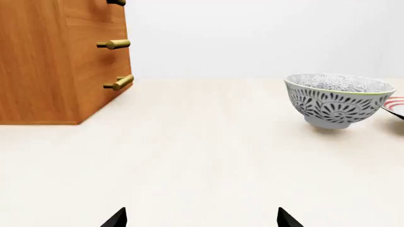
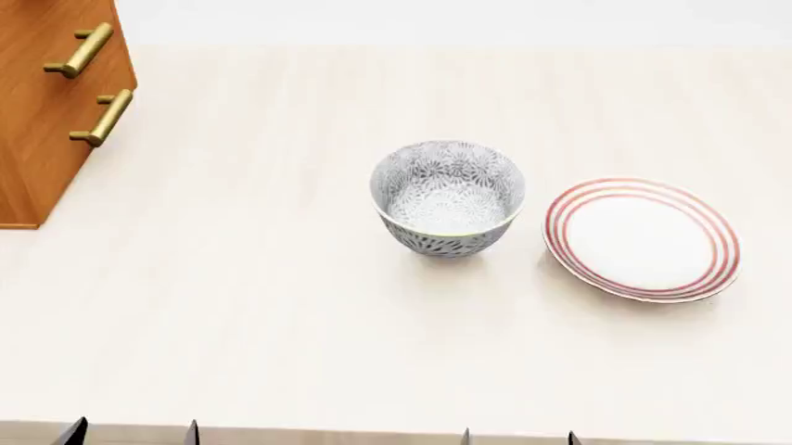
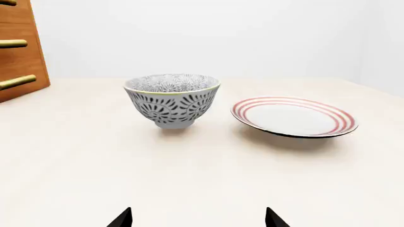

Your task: Put the bowl on top of the cabinet.

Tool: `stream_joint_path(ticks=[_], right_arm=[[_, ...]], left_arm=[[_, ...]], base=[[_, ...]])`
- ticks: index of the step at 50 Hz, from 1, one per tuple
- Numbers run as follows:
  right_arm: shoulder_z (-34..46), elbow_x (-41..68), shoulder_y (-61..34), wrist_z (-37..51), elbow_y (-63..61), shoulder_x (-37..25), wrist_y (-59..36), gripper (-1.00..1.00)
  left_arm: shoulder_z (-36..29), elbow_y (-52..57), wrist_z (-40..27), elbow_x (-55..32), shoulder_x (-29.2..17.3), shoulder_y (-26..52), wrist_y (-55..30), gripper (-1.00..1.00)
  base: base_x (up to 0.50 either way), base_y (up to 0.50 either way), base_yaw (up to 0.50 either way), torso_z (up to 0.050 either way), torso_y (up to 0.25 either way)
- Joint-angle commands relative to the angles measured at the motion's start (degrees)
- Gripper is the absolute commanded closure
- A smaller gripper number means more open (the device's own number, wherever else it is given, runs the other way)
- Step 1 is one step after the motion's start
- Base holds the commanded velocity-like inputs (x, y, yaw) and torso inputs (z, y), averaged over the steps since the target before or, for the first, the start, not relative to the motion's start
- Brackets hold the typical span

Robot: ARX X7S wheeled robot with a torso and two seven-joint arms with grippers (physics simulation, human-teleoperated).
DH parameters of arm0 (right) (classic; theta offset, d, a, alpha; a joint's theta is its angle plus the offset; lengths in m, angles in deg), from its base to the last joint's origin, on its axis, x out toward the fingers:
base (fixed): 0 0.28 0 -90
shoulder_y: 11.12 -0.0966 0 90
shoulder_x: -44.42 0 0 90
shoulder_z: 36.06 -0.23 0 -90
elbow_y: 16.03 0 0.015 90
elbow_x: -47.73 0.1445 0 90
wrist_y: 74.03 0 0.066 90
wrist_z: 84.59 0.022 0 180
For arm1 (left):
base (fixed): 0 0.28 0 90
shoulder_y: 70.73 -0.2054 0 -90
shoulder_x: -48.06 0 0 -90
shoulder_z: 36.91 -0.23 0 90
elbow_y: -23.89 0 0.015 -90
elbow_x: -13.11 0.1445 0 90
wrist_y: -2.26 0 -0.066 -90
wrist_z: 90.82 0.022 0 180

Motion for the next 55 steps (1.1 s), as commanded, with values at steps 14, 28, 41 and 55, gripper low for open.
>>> stream_joint_path(ticks=[14, 28, 41, 55], right_arm=[[4.99, 4.02, -0.7, 5.09, 0.81, -4.07, -0.09, -1.0], [4.69, 7.54, -0.98, 5.74, 0.24, -4.69, -0.89, -1.0], [5.99, 6.67, -1.49, 7.75, 1.11, -5.4, -0.35, -1.0], [6.67, 6.57, -1.49, 9.85, 1.29, -6.04, 0.79, -1.0]], left_arm=[[-3.81, 0.0, -3.27, -2.29, -3.06, 0.15, -0.08, -1.0], [-4.83, 0.17, -4.69, -4.17, -4.08, 0.45, -1.29, -1.0], [-6.02, -0.18, -5.96, -4.46, -4.91, 0.78, -1.39, -1.0], [-7.13, -0.65, -7.09, -5.19, -5.72, 1.0, -1.03, -1.0]], base=[[0.0, 0.0, 0.0, 0.0, 0.0], [0.0, 0.0, 0.0, 0.0, 0.0], [0.0, 0.0, 0.0, 0.0, 0.0], [0.0, 0.17, 0.0, 0.0, 0.0]])
